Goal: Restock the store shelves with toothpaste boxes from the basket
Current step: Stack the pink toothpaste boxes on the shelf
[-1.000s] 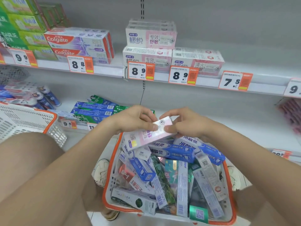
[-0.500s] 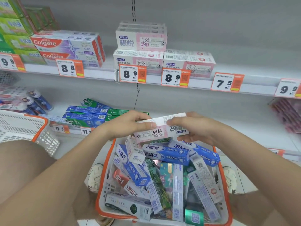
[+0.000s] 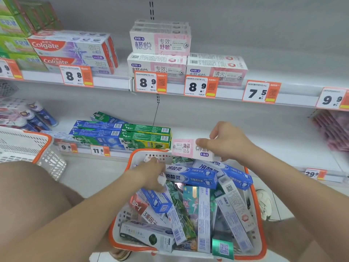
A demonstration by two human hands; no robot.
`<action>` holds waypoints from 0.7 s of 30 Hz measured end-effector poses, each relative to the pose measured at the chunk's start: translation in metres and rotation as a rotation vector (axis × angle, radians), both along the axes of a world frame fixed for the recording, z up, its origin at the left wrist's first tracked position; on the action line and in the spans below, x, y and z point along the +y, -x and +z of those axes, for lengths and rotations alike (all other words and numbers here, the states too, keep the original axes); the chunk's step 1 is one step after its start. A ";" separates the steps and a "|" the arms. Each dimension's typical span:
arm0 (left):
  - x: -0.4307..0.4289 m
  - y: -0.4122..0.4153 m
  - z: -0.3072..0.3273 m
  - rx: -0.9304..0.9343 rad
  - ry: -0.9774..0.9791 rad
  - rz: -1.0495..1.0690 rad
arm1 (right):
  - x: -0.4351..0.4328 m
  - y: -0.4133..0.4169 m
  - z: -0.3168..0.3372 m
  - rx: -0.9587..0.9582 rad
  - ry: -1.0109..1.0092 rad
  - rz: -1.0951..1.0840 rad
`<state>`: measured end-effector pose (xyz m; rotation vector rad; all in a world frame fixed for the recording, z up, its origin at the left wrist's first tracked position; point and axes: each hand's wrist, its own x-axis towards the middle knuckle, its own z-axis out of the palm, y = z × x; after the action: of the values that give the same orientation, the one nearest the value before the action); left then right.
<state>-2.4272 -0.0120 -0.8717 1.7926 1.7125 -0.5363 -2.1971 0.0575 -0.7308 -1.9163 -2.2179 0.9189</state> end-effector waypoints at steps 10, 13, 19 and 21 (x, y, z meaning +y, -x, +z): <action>0.001 -0.006 0.008 -0.023 -0.346 0.166 | 0.000 -0.005 0.007 0.031 -0.186 0.201; 0.012 0.008 0.047 -0.161 -0.557 0.365 | 0.003 -0.006 0.015 0.079 -0.260 0.269; 0.016 0.043 0.113 -0.398 -0.793 0.606 | 0.011 -0.011 0.038 0.091 -0.402 0.049; 0.013 0.042 0.124 -0.487 -0.801 0.623 | 0.012 -0.011 0.039 0.108 -0.439 0.060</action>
<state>-2.4695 0.0014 -0.7479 1.5065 2.0975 0.8861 -2.1863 0.0693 -0.6919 -1.5726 -2.1940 0.4707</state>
